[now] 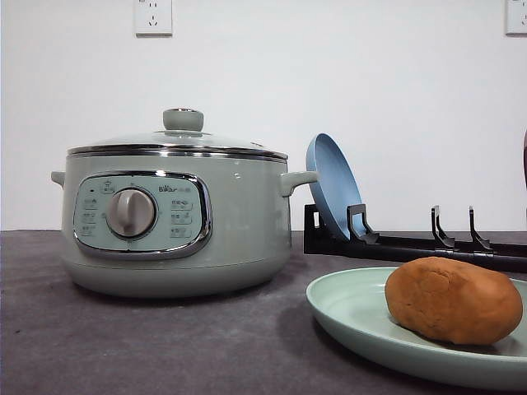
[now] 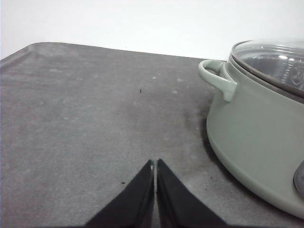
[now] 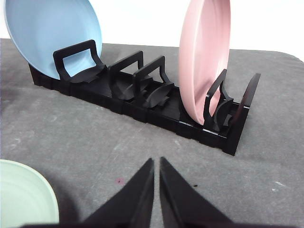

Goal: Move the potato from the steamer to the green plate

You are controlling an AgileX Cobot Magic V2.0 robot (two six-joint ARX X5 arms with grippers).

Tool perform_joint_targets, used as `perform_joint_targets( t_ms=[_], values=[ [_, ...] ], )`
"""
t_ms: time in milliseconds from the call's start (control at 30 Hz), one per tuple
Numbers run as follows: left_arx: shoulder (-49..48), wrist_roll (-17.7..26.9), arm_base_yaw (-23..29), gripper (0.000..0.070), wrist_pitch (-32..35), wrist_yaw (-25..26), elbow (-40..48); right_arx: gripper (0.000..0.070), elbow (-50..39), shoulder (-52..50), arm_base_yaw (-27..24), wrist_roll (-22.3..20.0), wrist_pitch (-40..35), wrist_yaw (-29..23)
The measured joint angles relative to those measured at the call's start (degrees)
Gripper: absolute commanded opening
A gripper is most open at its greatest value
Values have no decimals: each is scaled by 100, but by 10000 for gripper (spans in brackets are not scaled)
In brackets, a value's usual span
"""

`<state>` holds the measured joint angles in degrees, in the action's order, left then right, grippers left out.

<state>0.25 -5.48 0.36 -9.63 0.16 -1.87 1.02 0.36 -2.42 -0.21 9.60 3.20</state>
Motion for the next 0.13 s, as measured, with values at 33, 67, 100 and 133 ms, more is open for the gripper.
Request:
perform_joint_targets(
  t_ms=[33, 67, 100, 133],
  values=[
    [0, 0, 0, 0, 0, 0, 0, 9, 0, 0, 0, 0, -1, 0],
    [0, 0, 0, 0, 0, 0, 0, 9, 0, 0, 0, 0, 0, 0],
    [0, 0, 0, 0, 0, 0, 0, 9, 0, 0, 0, 0, 0, 0],
    [0, 0, 0, 0, 0, 0, 0, 9, 0, 0, 0, 0, 0, 0]
  ],
)
